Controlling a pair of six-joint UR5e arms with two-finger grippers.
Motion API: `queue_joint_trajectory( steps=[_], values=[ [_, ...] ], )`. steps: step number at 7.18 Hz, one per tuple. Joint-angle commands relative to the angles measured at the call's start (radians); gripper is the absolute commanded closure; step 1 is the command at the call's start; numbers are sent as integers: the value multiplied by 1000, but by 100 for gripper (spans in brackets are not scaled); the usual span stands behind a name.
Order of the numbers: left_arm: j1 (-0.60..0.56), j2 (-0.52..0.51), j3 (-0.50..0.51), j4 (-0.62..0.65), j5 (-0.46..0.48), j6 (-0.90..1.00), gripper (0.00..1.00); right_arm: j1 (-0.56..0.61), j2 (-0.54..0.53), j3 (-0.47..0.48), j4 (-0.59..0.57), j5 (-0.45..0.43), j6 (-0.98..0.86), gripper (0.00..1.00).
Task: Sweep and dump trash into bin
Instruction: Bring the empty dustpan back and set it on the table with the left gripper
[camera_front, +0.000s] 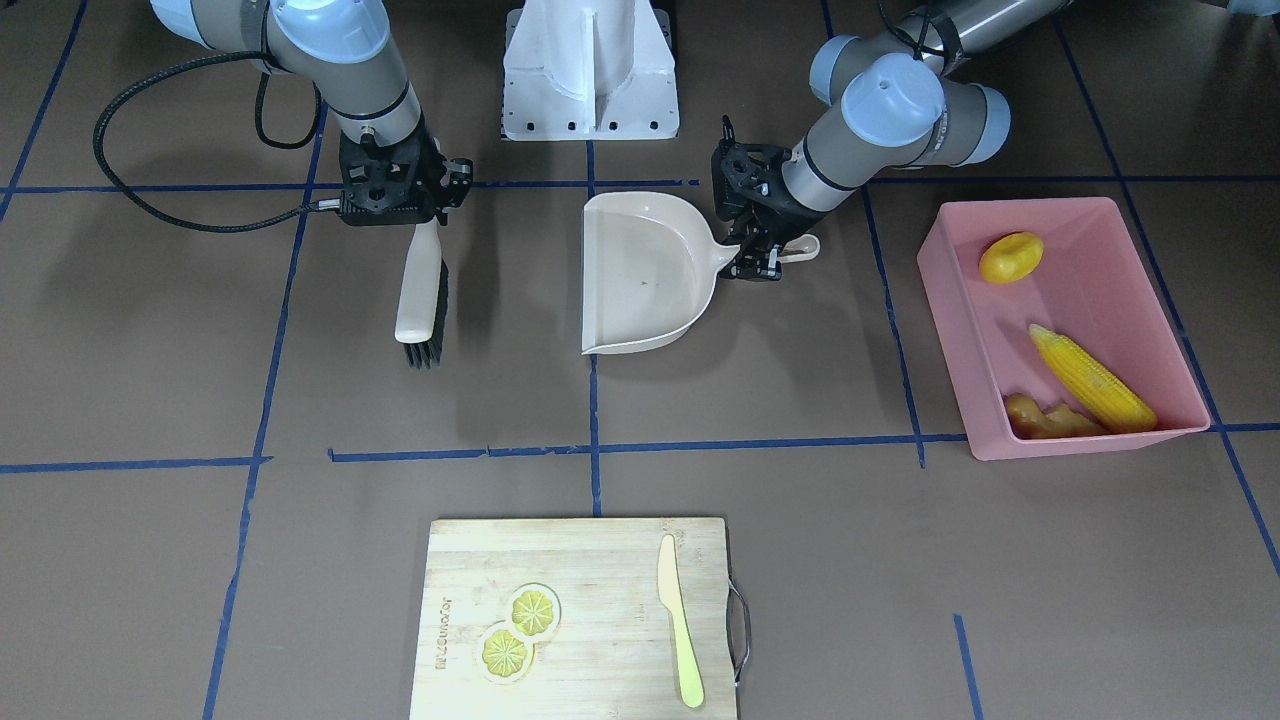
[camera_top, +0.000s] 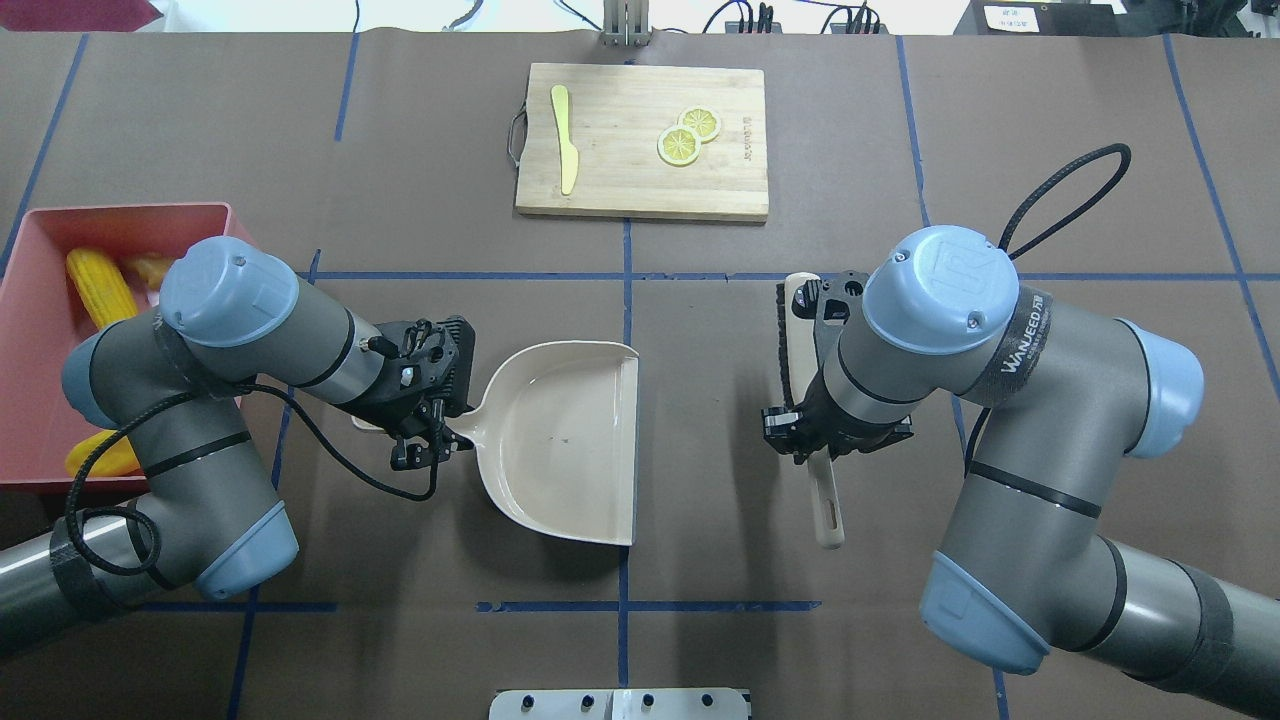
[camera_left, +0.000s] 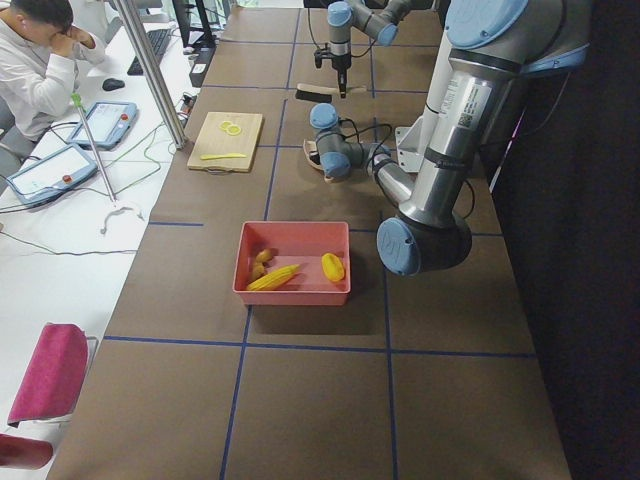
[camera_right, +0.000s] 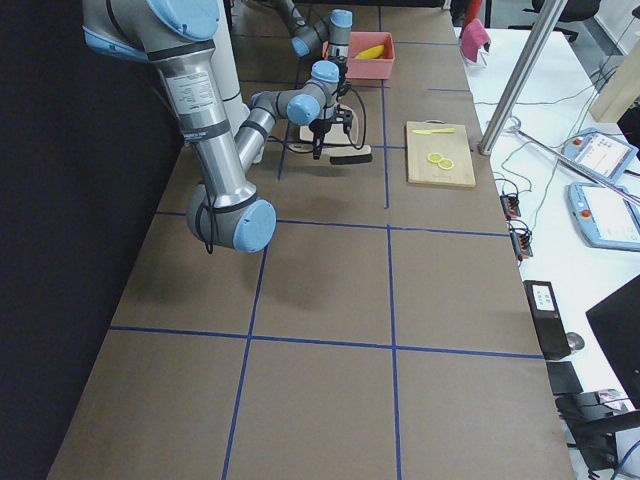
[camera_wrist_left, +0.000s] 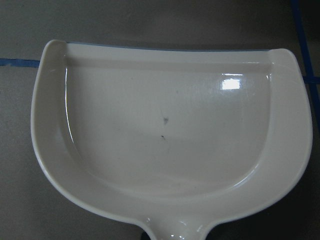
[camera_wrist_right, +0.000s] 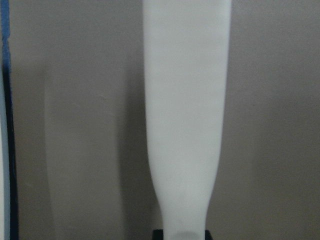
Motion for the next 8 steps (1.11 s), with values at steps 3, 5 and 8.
queue_joint_trajectory(
  steps=[3, 5, 8],
  values=[
    [-23, 4, -15, -4, 3, 4, 0, -1, 1, -1, 0, 0, 2, 100],
    [-101, 10, -56, 7, -9, -4, 0, -1, 1, -1, 0, 2, 1, 100],
    [-234, 94, -93, 17, -13, -61, 0, 19, -20, 16, 0, 11, -18, 100]
  ],
)
